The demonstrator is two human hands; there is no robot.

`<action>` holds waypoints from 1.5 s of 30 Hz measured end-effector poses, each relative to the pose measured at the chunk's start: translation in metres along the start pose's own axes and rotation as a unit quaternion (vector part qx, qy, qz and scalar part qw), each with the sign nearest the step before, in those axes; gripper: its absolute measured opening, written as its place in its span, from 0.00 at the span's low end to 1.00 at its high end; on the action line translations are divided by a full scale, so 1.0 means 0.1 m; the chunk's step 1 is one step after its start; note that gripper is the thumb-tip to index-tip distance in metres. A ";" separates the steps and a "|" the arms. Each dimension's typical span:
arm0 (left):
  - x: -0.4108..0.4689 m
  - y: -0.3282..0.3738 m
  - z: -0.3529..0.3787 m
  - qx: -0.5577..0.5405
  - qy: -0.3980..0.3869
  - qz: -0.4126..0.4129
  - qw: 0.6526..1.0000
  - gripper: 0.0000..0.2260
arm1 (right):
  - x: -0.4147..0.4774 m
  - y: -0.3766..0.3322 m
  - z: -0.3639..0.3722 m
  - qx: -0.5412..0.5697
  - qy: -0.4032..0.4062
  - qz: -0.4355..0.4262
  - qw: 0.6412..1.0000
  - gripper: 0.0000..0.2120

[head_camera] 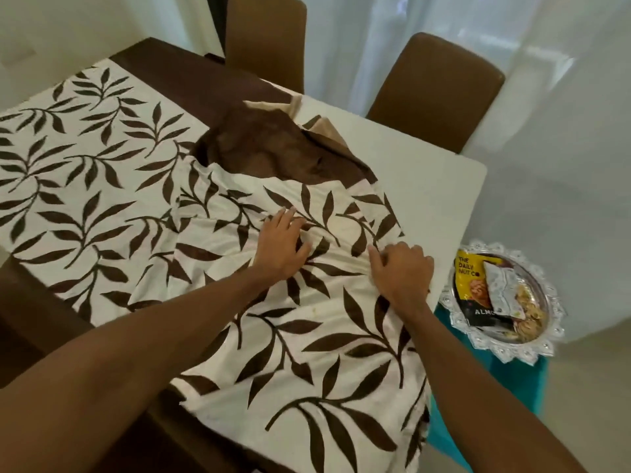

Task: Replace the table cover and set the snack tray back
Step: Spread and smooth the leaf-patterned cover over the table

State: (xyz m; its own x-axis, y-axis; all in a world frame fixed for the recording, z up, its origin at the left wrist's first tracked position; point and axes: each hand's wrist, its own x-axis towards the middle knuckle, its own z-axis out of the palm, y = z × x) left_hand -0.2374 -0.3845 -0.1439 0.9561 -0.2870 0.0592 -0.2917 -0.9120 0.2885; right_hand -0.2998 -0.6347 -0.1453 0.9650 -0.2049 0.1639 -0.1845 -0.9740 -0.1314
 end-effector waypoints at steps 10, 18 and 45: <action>-0.32 0.75 0.42 -0.004 -0.134 0.071 0.988 0.30 | 0.49 -0.03 0.22 0.066 -0.088 -0.107 0.988 0.32; -0.31 0.61 0.23 -0.106 -0.049 0.150 0.982 0.24 | 0.21 0.48 -0.02 0.001 -0.007 0.055 0.998 0.23; 0.34 0.22 0.01 -0.057 -0.094 0.043 0.993 0.27 | 0.73 0.24 0.24 0.116 -0.013 0.031 0.993 0.23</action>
State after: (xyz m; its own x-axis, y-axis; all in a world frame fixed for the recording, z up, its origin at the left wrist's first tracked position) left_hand -0.2117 -0.4146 -0.1366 0.9026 -0.4215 -0.0877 -0.3567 -0.8461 0.3962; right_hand -0.2293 -0.6713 -0.1598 0.9579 -0.2592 0.1237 -0.1993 -0.9100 -0.3635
